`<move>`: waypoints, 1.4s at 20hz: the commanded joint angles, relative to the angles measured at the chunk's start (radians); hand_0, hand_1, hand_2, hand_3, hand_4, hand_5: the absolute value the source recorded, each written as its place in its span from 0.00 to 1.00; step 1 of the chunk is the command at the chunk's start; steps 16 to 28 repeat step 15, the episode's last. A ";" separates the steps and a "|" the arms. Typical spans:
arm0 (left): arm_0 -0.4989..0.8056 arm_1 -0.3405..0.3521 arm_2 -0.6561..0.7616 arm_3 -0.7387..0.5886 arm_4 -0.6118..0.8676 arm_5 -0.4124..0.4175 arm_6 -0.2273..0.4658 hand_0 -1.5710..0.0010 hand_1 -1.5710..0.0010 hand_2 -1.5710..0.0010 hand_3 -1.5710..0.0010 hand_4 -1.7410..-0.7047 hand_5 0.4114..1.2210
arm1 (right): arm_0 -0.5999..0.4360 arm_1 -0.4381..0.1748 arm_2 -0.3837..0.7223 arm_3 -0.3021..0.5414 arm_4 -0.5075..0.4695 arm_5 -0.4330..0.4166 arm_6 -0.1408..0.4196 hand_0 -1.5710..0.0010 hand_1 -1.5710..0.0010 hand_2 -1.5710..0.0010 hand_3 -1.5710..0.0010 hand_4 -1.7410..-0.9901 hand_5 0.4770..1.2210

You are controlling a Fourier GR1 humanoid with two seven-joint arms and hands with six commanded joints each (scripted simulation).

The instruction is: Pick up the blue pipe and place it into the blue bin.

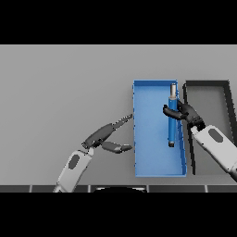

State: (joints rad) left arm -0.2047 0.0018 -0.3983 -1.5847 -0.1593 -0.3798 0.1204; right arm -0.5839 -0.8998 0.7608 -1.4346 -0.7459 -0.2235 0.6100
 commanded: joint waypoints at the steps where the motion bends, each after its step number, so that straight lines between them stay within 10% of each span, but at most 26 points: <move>1: -0.005 -0.005 0.000 0.009 -0.003 0.004 0.003 1.00 1.00 1.00 1.00 0.83 0.02 | -0.014 -0.013 0.026 0.002 -0.003 0.001 0.000 0.96 0.96 0.96 0.98 0.91 0.46; 8: 0.004 0.006 0.002 0.003 -0.004 0.001 -0.016 1.00 1.00 1.00 1.00 0.82 0.02 | -0.047 -0.037 0.087 0.023 0.001 0.003 0.000 0.99 0.99 0.99 1.00 0.96 0.26; 28: -0.011 0.012 0.014 0.042 -0.012 0.003 -0.034 1.00 1.00 1.00 1.00 0.83 0.02 | -0.055 -0.027 0.100 0.023 -0.001 0.013 -0.013 1.00 1.00 1.00 1.00 0.96 0.22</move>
